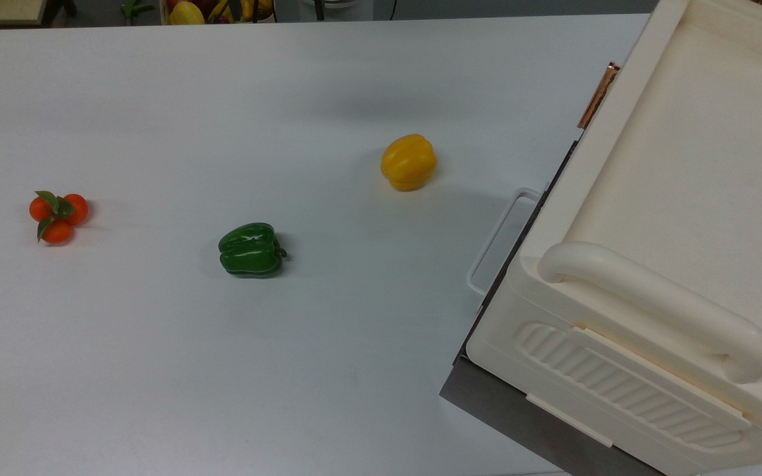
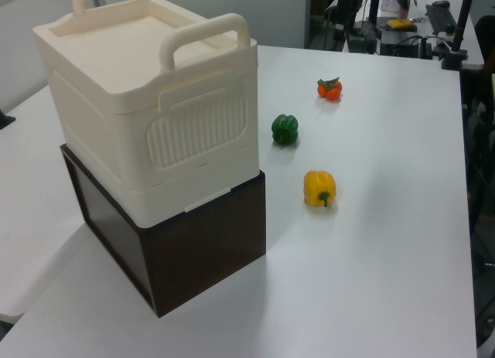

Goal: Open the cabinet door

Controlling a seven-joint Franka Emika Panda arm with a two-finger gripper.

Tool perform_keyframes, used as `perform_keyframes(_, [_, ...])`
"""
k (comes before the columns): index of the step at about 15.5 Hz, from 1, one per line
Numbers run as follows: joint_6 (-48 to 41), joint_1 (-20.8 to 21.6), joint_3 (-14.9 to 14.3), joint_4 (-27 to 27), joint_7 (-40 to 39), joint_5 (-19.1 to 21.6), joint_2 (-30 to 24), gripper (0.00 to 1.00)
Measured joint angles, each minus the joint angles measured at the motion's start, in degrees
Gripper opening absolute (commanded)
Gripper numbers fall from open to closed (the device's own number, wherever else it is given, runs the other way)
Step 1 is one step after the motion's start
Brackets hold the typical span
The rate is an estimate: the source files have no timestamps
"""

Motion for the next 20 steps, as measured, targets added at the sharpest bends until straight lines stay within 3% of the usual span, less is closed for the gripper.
perform_keyframes(8, [0.0,0.02,0.0,0.0,-1.45,0.0,-0.06,1.0])
perform_keyframes(12, [-0.23,0.11,0.09,-0.03,-15.73,0.03,-0.06,1.0])
perform_keyframes(15, [-0.27,0.91,1.73,-0.11,-24.9,0.49,0.09,1.0])
perform_keyframes(16, [-0.27,1.36,3.18,-0.12,-26.34,0.59,0.21,0.97])
perform_keyframes(18, [0.07,1.94,6.78,-0.12,-26.93,0.62,0.56,0.73])
perform_keyframes(20, [2.11,2.36,10.24,-0.11,-26.75,0.62,1.13,0.58])
